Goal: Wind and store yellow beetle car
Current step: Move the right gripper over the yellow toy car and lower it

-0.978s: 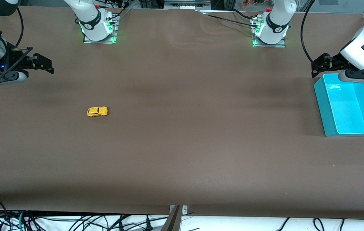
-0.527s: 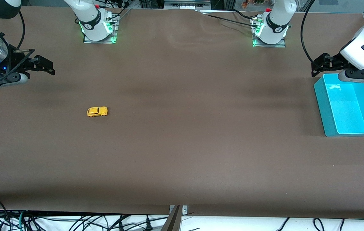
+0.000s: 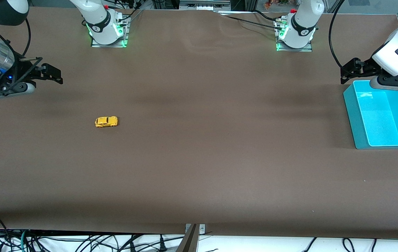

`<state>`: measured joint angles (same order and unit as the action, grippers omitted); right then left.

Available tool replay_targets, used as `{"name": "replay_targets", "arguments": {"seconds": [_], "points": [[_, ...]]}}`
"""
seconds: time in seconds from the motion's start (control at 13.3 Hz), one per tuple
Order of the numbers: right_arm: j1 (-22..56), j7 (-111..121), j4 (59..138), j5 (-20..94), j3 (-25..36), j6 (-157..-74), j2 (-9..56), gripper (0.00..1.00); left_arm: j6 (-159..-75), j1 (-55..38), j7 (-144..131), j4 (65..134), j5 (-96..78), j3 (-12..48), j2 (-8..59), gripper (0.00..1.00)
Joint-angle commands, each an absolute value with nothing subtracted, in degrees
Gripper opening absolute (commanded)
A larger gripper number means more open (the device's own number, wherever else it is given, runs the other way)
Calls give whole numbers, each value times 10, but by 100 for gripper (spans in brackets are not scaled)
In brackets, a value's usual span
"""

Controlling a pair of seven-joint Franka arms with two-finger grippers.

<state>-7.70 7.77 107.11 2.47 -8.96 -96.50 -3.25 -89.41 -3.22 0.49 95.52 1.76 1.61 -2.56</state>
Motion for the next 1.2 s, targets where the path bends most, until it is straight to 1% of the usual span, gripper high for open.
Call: {"name": "replay_targets", "arguments": {"seconds": [0.0,0.23,0.38,0.53,0.68,0.83,0.98,1.13], "points": [[-76,86,1108,19,-90,-1004,-41,100,-884,-30,7,954,8,16,-31,100],[-76,86,1136,19,-90,-1032,-40,100,-884,-31,4,954,8,17,-31,100],[-76,118,1177,22,-91,-1063,-38,100,-883,-31,4,954,8,17,-32,100],[-77,198,1235,24,-98,-1126,-40,100,-883,-31,4,954,8,17,-32,100],[-77,221,1271,27,-105,-1157,-39,100,-883,-31,3,954,8,18,-32,100],[-77,237,1320,29,-134,-1236,-34,100,-883,-31,3,954,8,18,-32,100],[-78,353,1373,26,-155,-1317,-26,100,-883,-32,3,954,8,18,-32,100],[-91,495,1390,26,-168,-1352,-12,100,-882,-31,3,954,8,18,-33,100]]}}
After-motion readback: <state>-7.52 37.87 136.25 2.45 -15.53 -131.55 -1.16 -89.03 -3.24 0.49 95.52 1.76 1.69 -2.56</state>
